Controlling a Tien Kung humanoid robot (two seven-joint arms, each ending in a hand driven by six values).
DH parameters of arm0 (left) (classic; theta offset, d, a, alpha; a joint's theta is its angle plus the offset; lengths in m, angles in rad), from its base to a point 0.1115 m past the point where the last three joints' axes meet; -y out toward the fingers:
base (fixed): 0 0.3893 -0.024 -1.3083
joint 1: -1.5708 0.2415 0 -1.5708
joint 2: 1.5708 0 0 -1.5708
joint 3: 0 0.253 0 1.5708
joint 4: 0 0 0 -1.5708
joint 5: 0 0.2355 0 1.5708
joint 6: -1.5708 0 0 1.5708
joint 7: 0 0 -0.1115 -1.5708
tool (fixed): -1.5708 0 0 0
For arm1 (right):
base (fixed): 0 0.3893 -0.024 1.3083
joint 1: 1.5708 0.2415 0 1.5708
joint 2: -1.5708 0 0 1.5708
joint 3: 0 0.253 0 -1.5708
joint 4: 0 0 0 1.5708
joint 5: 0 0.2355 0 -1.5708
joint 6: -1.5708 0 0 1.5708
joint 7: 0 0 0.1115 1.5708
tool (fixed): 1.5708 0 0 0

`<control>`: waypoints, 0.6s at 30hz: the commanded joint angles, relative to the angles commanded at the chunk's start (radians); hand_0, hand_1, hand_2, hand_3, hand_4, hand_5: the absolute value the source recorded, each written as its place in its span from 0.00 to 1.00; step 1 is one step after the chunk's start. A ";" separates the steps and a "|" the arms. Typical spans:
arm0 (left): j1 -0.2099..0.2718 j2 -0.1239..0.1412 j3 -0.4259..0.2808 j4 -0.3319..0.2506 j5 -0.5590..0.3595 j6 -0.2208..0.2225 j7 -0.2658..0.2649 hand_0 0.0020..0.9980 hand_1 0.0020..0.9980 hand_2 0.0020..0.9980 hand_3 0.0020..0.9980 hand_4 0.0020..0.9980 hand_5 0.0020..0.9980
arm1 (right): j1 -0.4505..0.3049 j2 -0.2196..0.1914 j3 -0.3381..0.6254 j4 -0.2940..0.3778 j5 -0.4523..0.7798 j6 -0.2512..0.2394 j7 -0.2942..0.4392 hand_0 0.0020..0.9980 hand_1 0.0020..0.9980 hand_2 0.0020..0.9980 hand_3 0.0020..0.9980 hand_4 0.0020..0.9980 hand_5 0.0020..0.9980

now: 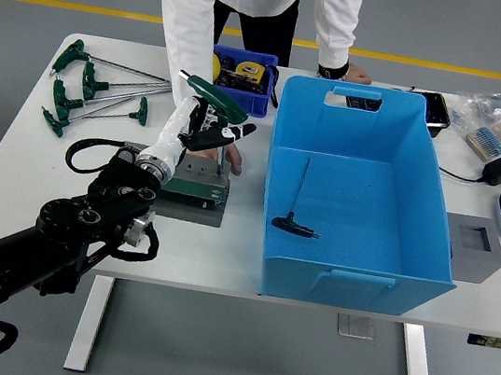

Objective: Lift tool from toolbox,place it in box,lift tool from toolbox,place it in box

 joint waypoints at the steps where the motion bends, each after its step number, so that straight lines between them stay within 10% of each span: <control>1: 0.001 0.000 0.001 -0.003 -0.004 0.000 0.000 0.34 0.35 0.45 0.44 1.00 0.32 | 0.000 0.000 0.000 0.000 -0.001 0.000 0.000 0.65 0.64 0.71 0.56 0.81 0.75; 18: 0.007 0.000 0.016 -0.014 -0.034 0.006 0.004 0.19 0.10 0.19 0.21 0.88 0.27 | 0.000 0.000 -0.002 0.000 0.001 0.000 0.001 0.65 0.64 0.71 0.56 0.81 0.75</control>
